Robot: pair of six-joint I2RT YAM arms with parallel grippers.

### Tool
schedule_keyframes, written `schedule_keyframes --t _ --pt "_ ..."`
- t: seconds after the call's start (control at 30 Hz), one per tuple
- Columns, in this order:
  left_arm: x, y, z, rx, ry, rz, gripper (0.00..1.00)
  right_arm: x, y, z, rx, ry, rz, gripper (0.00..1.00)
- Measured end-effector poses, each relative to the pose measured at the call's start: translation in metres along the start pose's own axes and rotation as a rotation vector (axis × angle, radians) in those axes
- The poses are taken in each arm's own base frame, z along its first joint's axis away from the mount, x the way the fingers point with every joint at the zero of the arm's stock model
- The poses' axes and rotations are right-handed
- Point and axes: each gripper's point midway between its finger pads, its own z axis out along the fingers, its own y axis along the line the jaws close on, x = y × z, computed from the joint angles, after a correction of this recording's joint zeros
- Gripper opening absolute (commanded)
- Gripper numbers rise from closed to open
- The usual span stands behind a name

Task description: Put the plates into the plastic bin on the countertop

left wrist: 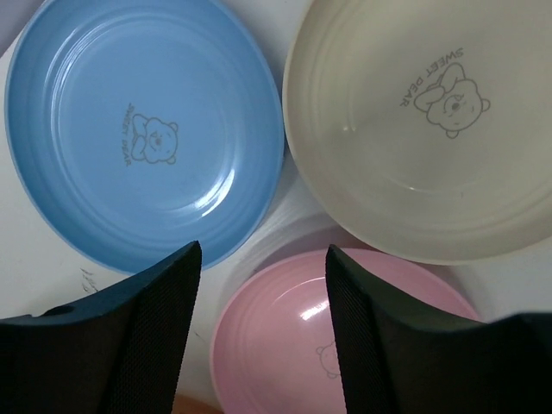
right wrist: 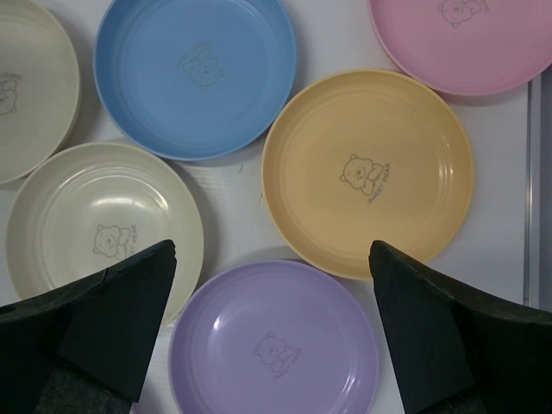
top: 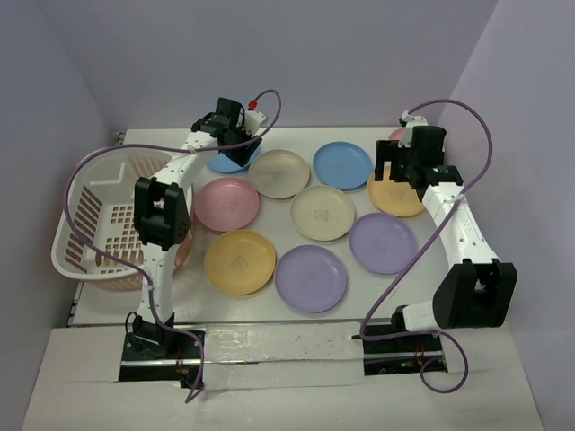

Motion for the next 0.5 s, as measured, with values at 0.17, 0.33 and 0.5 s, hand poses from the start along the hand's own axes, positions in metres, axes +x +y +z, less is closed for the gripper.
schedule_keyframes --t 0.17,0.33,0.5 --pt "0.008 -0.003 0.011 0.02 0.019 0.034 0.63 0.002 0.0 0.0 -0.002 0.007 0.0 1.0" --pt "0.024 -0.006 0.028 0.04 0.056 0.049 0.62 0.004 -0.001 -0.001 -0.001 0.016 0.001 1.0" --pt "0.036 -0.005 0.04 0.051 0.083 0.047 0.61 0.005 -0.001 -0.001 -0.001 0.02 0.0 1.0"
